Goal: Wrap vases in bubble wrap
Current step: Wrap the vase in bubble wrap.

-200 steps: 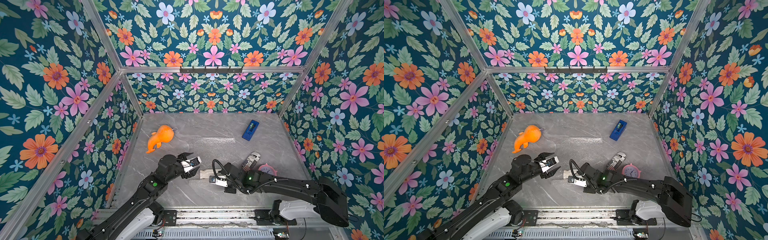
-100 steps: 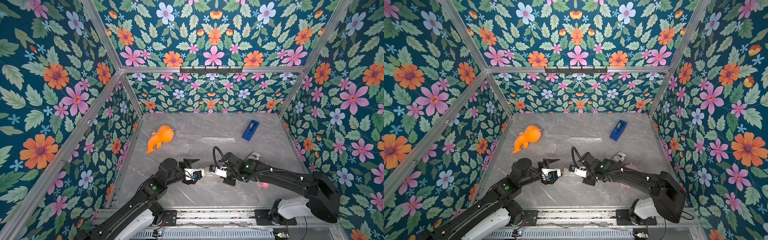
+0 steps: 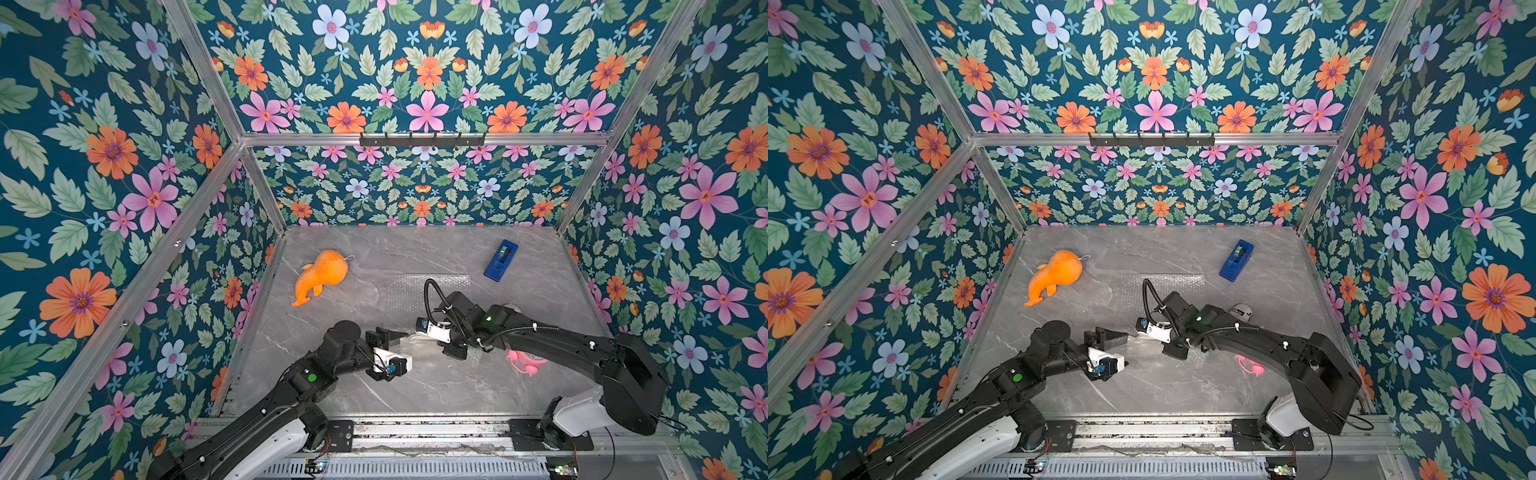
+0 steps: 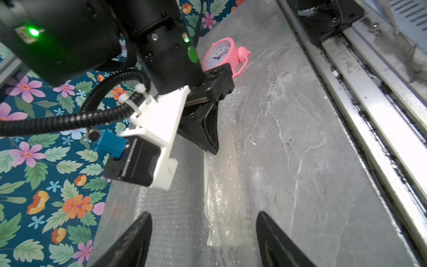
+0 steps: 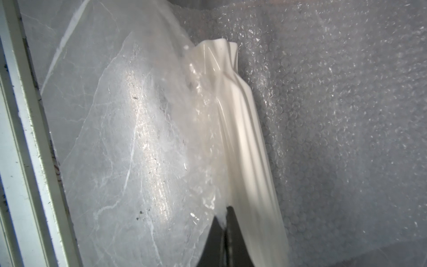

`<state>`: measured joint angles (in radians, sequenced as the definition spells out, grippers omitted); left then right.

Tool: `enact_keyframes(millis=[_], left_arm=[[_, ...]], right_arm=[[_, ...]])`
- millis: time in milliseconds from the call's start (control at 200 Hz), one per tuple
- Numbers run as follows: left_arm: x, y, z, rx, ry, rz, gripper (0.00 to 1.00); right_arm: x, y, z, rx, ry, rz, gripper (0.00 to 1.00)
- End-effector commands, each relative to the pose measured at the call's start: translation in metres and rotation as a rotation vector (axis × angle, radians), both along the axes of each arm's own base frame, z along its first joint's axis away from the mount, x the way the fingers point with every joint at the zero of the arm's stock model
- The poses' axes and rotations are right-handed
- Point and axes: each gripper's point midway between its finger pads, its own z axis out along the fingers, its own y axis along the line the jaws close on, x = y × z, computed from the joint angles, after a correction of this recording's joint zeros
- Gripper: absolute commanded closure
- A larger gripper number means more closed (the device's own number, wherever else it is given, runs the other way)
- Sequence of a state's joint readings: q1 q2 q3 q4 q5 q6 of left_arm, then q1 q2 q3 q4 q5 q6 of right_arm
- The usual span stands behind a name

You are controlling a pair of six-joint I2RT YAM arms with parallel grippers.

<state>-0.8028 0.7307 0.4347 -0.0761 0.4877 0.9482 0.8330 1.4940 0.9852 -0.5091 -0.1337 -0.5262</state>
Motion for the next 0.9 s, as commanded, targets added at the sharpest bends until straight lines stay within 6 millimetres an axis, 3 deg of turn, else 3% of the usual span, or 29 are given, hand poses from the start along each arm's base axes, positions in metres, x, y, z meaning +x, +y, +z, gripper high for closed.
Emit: enact_keyframes(millis=[0, 375, 475, 500, 575, 895], left_arm=[[0.0, -0.004, -0.008, 0.041, -0.018, -0.011, 0.27], [0.007, -0.026, -0.035, 0.131, -0.083, -0.043, 0.29], [0.014, -0.031, -0.038, 0.099, -0.074, -0.006, 0.24], [0.015, -0.031, -0.039, 0.095, -0.074, -0.001, 0.23], [0.019, -0.034, -0.043, 0.107, -0.083, 0.002, 0.21], [0.036, -0.039, -0.069, 0.229, -0.149, 0.012, 0.17]], right_arm=[[0.005, -0.002, -0.003, -0.01, 0.017, 0.011, 1.0], [0.028, 0.004, -0.012, -0.039, 0.06, 0.015, 1.0], [0.03, 0.002, -0.01, -0.032, 0.071, 0.015, 1.0], [0.029, 0.0, -0.022, -0.054, 0.099, 0.014, 1.0], [0.03, -0.002, -0.025, -0.062, 0.105, 0.011, 1.0], [0.034, -0.007, -0.037, -0.081, 0.121, -0.004, 1.0]])
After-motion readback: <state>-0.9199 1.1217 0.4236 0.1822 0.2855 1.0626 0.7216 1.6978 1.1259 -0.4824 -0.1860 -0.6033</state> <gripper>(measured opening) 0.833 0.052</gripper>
